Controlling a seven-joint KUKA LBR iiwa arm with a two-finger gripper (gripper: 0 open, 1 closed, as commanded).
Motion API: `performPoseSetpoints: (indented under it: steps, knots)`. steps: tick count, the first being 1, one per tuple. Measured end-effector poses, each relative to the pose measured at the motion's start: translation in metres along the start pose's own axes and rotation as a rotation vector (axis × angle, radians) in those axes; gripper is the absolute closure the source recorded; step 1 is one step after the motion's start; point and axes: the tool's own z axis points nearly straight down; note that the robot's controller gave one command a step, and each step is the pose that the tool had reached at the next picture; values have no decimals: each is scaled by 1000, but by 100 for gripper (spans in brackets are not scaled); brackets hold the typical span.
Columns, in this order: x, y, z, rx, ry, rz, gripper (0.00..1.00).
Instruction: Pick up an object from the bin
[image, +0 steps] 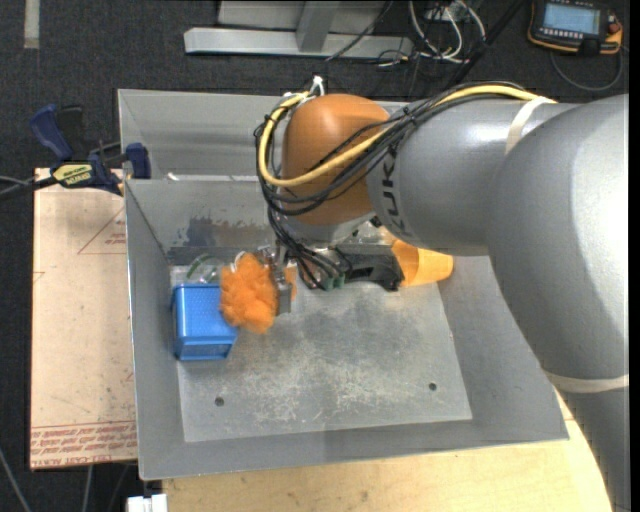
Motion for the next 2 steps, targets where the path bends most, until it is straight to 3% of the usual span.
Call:
performPoseSetpoints:
  steps: [1, 2]
  knots:
    - [-19, 26, -164, -1, 12, 32, 100]
    - [-24, 32, -206, -2, 0, 40, 100]
